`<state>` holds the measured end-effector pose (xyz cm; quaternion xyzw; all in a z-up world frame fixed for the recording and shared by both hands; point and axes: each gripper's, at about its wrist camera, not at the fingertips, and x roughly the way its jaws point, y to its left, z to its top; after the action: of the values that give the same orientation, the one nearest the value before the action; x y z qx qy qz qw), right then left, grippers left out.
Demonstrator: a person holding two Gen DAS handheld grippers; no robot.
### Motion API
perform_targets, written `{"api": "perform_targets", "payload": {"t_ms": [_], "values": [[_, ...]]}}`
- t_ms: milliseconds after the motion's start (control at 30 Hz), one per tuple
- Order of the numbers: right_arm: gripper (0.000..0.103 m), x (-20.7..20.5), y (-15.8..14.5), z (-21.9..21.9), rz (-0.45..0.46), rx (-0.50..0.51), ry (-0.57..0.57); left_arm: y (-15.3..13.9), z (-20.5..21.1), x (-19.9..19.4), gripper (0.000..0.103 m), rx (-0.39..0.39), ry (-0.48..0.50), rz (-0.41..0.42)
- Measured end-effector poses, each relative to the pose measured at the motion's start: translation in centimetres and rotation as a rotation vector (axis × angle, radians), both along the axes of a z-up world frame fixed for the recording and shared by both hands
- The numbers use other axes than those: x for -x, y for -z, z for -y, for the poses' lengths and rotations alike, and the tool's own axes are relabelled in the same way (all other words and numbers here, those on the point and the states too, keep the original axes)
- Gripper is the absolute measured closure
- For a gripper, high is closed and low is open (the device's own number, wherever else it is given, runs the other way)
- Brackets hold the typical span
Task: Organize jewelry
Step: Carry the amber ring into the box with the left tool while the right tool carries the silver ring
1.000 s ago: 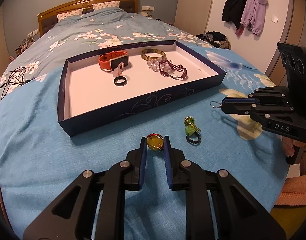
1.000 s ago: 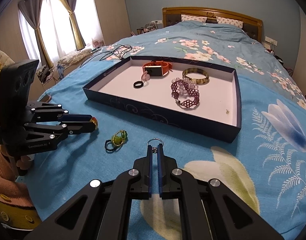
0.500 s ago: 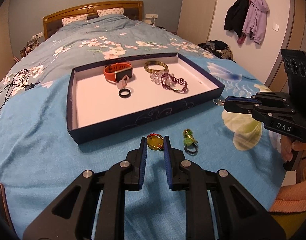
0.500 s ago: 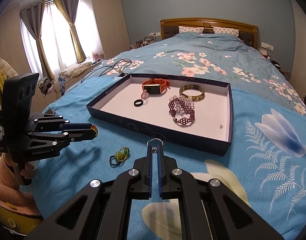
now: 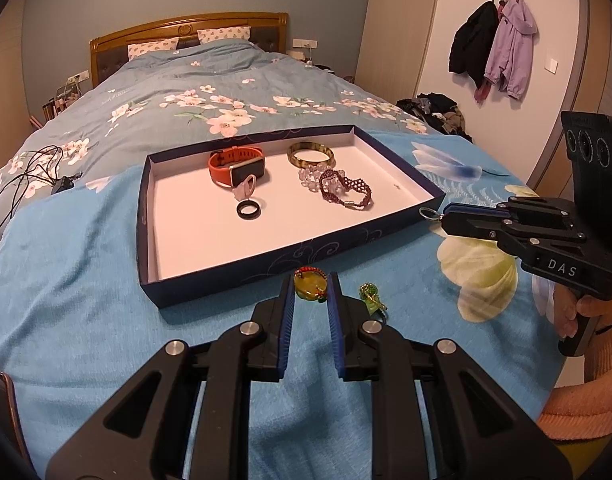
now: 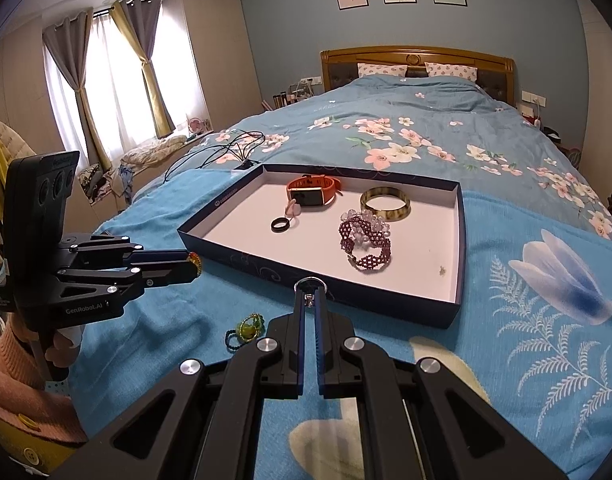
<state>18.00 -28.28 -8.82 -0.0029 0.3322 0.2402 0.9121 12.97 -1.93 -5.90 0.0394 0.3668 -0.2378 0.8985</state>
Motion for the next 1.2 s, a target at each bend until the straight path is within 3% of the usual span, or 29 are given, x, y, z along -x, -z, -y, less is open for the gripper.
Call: {"api": "perform_targets", "payload": {"t_ms": [1200], "values": [[0.100,-1.2,-1.1,-0.1,0.034,-0.012,0.000,-1.4,0.4,-0.7,0.086,0.012,-0.018,0.041]]}}
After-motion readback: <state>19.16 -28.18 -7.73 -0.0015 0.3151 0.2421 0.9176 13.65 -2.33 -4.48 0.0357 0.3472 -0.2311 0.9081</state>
